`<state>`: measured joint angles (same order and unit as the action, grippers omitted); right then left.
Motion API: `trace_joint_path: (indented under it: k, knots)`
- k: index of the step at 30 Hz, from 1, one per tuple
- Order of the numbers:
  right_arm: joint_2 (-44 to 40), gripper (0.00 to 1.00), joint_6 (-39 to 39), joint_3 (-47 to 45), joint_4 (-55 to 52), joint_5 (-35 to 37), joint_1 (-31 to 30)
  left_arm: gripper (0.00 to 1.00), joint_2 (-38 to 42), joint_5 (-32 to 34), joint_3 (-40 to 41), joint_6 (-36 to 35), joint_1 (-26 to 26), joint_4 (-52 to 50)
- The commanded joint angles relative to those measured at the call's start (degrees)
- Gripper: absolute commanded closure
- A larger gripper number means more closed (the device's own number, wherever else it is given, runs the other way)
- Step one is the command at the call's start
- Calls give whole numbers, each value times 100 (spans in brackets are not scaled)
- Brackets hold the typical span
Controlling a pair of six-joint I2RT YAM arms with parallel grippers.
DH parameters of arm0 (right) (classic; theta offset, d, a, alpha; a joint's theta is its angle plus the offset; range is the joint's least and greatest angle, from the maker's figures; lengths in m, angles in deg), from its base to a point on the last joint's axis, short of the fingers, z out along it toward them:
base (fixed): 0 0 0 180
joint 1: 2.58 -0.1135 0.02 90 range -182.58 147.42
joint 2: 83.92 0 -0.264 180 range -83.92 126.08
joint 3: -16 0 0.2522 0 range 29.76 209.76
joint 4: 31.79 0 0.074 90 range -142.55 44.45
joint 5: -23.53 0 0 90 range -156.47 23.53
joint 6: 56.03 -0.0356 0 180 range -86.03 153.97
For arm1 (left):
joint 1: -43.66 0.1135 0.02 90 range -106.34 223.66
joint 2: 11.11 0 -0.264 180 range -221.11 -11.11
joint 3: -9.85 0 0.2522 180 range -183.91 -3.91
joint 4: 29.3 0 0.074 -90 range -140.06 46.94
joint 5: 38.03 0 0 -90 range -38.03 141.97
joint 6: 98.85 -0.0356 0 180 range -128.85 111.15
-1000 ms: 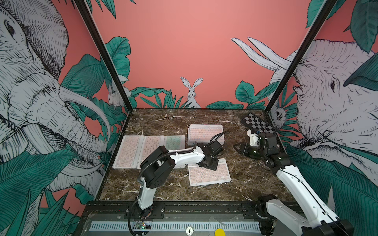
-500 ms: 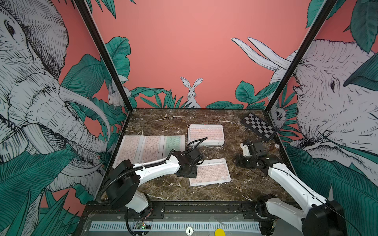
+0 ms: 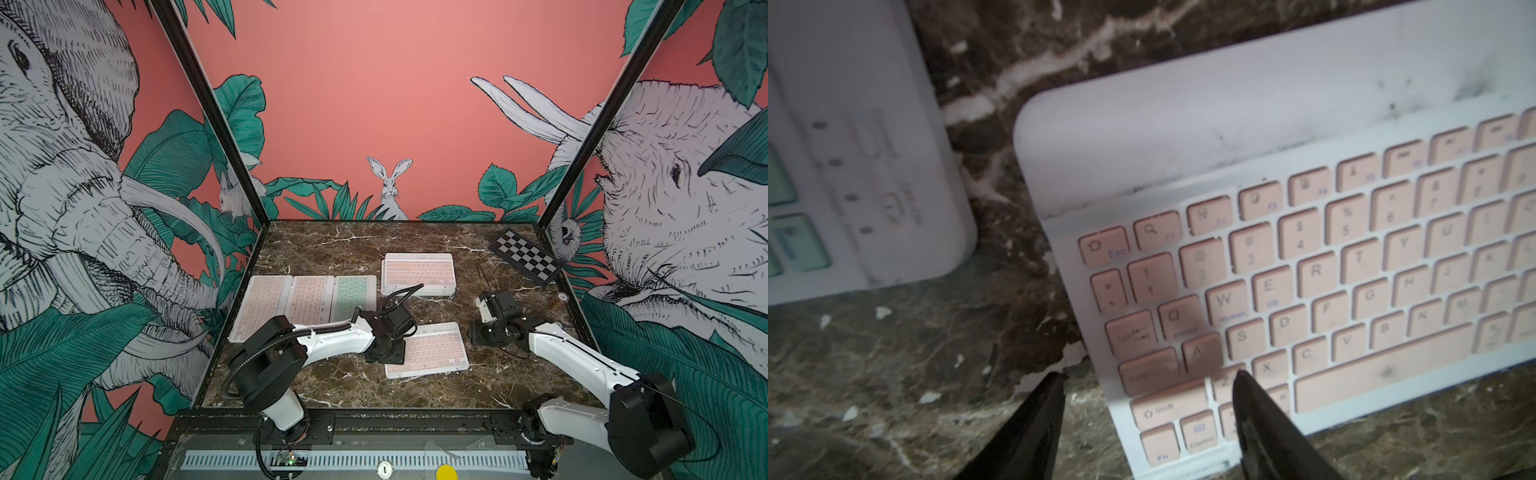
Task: Stack the numeric keypads
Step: Pick up the numeric keypad from the center of the board.
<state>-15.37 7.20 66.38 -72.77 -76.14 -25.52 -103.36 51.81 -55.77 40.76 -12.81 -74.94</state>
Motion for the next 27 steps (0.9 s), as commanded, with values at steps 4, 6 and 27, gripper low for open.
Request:
trace_joint_path:
  k: [4, 6, 27]
  knots:
    - [44, 49, -127, -150, 225, -48, -32, 33, -261, -89, -311, -139, 22, 259]
    - [47, 49, -136, -202, 217, -45, -35, 33, -355, -108, -392, -178, 22, 320]
    - [-167, 50, -309, -526, -161, -32, -110, 34, -505, -117, -412, -296, 22, 411]
